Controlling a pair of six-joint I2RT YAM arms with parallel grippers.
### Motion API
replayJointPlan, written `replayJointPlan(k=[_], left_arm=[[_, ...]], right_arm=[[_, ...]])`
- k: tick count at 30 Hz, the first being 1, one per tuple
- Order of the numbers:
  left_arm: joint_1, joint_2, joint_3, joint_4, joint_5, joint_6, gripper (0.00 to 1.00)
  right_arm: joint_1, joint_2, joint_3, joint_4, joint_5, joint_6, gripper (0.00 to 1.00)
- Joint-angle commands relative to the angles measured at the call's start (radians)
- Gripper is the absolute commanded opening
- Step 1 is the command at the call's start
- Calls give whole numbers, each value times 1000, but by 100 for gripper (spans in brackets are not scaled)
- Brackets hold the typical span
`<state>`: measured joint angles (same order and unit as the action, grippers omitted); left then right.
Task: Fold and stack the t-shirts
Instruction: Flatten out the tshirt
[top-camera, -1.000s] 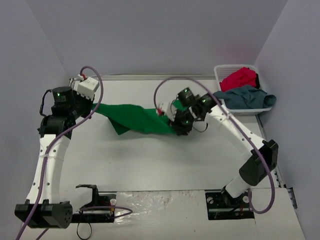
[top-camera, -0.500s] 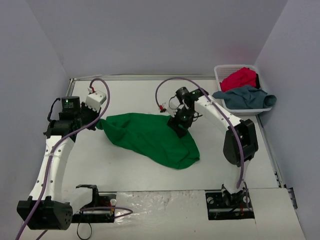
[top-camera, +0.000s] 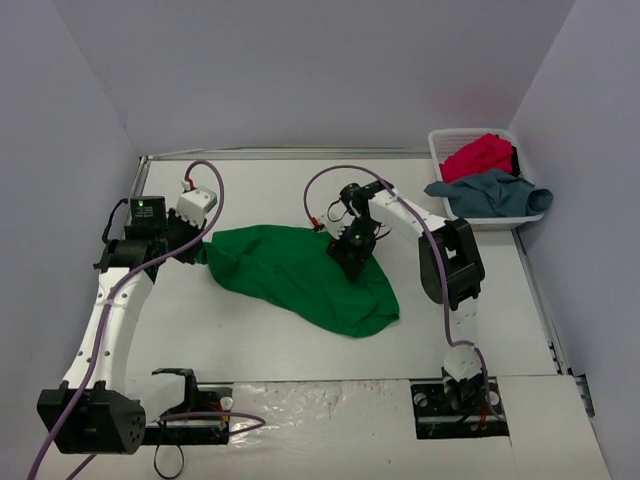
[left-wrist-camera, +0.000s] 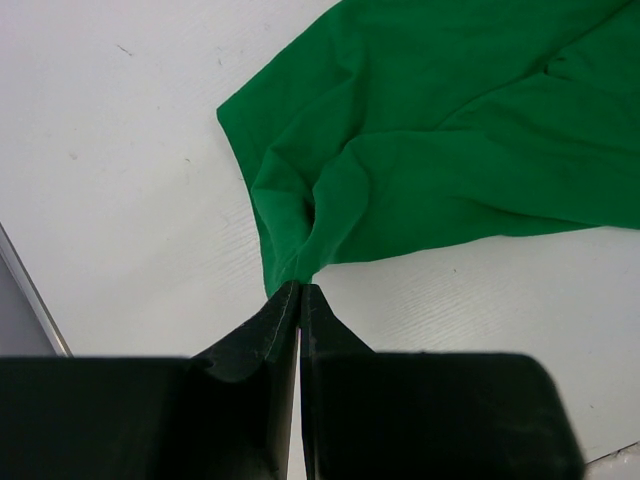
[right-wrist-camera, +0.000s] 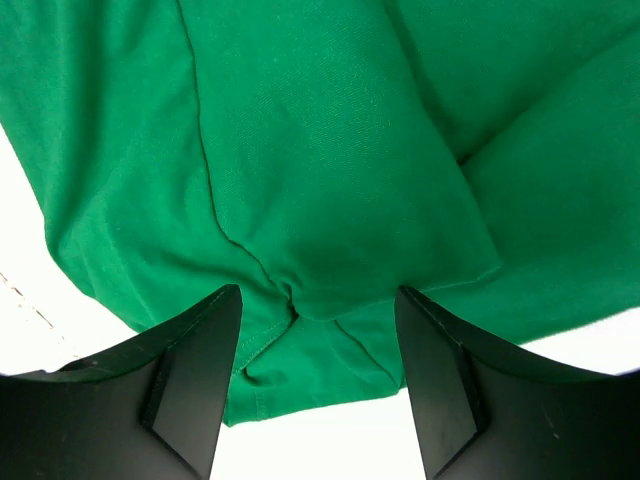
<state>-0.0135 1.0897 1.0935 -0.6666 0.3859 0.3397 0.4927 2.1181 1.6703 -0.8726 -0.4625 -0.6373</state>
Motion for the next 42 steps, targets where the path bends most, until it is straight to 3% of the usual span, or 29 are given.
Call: replayJointPlan(k=[1, 16, 42], left_arm=[[3, 7, 8, 28, 24, -4, 2], [3, -10, -9, 35, 34, -14, 2], [3, -24, -47, 25, 48, 1, 2]], right_arm=[[6, -6, -7, -60, -25, -10, 58], [17, -213, -205, -57, -11, -5, 55], [67, -118, -291, -35, -1, 4, 48]])
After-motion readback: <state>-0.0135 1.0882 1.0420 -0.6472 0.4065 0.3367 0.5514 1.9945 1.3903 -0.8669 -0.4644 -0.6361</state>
